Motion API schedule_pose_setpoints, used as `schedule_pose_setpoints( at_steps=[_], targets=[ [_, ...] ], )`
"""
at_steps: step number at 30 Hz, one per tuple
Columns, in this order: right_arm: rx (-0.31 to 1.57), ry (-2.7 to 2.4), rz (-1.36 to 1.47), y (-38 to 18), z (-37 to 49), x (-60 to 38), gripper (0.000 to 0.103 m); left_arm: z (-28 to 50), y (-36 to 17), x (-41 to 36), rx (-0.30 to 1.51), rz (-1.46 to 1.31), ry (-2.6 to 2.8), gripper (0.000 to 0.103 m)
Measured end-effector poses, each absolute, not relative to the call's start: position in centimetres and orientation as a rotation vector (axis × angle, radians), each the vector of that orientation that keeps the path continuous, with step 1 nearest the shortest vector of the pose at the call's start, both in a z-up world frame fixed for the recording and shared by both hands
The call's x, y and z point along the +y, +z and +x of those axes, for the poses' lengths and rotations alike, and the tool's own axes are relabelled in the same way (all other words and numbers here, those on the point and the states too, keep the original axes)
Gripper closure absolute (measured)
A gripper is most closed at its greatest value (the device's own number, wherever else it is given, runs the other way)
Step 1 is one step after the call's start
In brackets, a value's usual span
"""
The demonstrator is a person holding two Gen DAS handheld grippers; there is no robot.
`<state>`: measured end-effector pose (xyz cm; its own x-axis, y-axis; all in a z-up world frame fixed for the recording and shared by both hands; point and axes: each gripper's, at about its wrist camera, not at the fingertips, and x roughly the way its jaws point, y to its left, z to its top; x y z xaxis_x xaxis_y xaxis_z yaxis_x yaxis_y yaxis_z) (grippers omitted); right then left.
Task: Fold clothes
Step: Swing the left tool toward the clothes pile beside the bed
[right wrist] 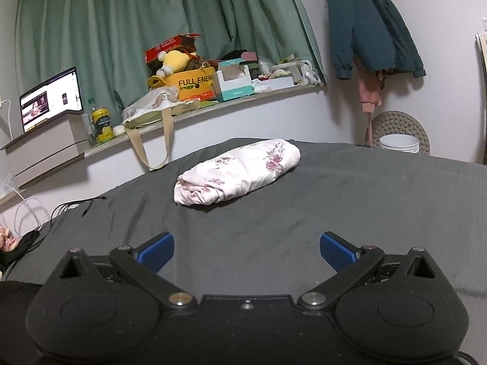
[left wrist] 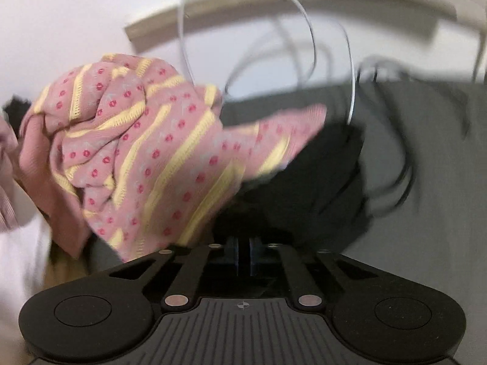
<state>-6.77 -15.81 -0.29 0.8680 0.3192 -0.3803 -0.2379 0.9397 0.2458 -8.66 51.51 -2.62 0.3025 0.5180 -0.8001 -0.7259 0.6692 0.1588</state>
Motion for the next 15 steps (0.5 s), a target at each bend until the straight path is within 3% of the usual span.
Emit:
schedule_pose_setpoints(
  at_steps=[11,15],
  targets=[
    [0.41,0.284,0.228,0.3,-6.9,-16.5,0.0,-6.8,8.7,44.8,0.572,-0.217,0.448,0.102],
    [0.396,0.28,0.247,0.7,-7.0,-17.0,0.0,-4.9,13.2,38.3,0.476,-0.176,0.214,0.102]
  ],
)
